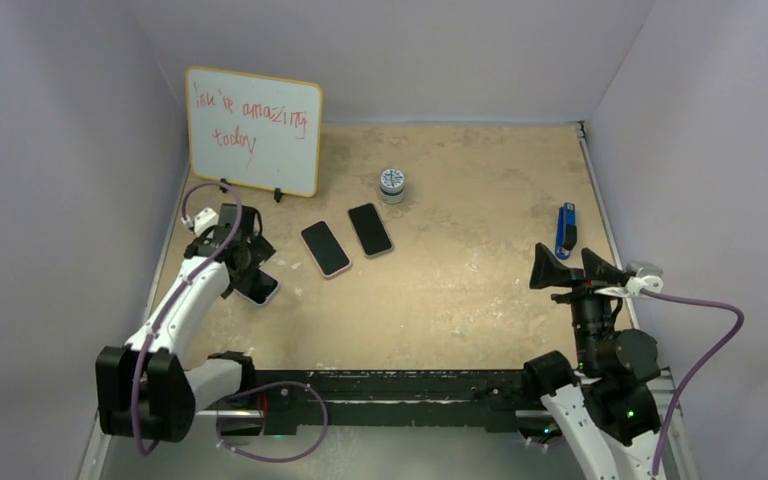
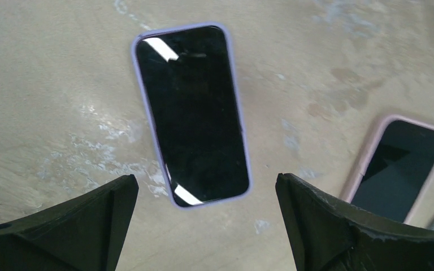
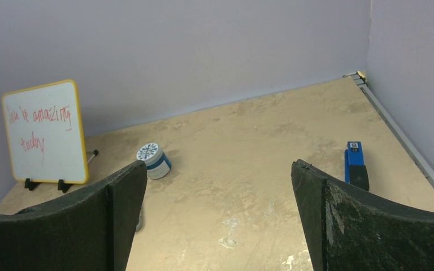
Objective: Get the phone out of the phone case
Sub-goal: Pick up the phone at the center of the board.
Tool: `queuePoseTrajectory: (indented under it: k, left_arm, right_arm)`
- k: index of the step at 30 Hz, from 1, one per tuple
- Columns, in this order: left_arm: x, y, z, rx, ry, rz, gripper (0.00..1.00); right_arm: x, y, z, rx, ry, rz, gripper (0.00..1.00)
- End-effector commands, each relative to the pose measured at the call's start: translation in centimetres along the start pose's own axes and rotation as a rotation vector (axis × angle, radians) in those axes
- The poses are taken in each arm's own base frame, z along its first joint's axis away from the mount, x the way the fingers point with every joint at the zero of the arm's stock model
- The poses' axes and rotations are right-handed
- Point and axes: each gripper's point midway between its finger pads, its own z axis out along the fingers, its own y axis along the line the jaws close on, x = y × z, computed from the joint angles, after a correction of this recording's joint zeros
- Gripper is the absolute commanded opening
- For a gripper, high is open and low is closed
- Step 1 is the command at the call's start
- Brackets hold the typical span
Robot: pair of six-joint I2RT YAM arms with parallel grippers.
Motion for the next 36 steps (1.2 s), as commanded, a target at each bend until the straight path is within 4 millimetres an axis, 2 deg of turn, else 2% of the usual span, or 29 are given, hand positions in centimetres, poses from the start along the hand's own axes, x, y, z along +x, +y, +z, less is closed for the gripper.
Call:
queuePoseTrajectory:
  k: [1, 7, 17, 26, 36]
  left_arm:
    - [0.6, 1.0, 2.8, -0.042, 0.107, -0.084, 1.00]
    - [0.4, 2.4, 4.6, -0.131, 0.105, -0.087, 1.00]
    - [-0.4, 1.1, 5.9, -0.115, 0.097, -0.103, 1.00]
    - [0.0, 2.0, 7.4, -0.183, 0.101, -0.113, 0.99]
    - [1.6, 3.1, 9.0, -0.237, 0.138, -0.114, 1.00]
  right_arm:
    - [-2.0, 0.5, -0.6, -0.021, -0.041, 0.035, 0.99]
    - [-1.7, 0.8, -0.6, -0.038, -0.033, 0.042, 0.99]
    - [-1.6, 1.1, -0.5, -0.056, -0.032, 0.044, 0.99]
    - [-1.4, 1.3, -0.4, -0.065, -0.029, 0.043, 0.99]
    - [-1.4, 1.3, -0.5, -0.069, -0.023, 0.038, 0.99]
